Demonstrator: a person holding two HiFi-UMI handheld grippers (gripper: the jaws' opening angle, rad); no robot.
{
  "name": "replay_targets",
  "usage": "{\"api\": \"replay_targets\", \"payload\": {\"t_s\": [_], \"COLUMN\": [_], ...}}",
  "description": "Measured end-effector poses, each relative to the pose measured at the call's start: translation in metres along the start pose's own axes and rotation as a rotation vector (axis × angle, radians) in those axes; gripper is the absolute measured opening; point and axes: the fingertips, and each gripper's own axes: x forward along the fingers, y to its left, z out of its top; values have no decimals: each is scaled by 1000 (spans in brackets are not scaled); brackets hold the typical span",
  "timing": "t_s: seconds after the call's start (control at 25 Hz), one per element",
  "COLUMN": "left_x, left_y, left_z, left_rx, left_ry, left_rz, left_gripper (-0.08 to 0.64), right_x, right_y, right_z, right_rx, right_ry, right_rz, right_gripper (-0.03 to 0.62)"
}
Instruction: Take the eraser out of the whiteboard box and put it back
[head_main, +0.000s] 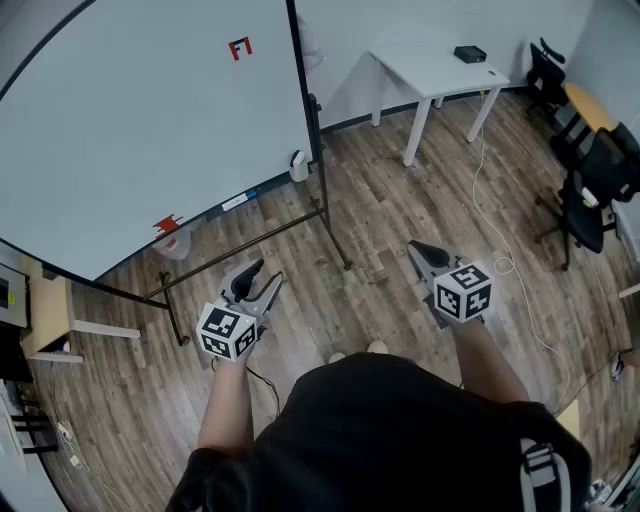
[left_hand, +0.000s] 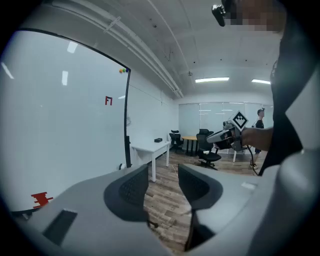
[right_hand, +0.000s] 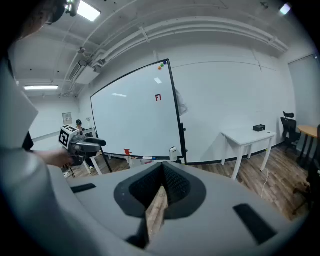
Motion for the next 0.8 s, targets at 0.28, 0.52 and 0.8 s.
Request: {"api": "replay_targets", "payload": {"t_s": [0.28,0.52,0.8], "left_x": [-19,-28,-28], "left_y": [0,9,18], "left_z": [-10,-14,-14], "left_rx": [-16,-15,-25], "left_ry": [2,-6,-25], "left_rz": [-9,-20,-55], "left_gripper": [195,193,193], "right_x": [1,3,4], "right_y": [32,37,50], "right_z": [-12,-8,-13], "right_rx": [-18,10,17], "right_ry": [27,-1,14], "right_rz": [38,12,5], "right_gripper": [-4,-5,-5]}}
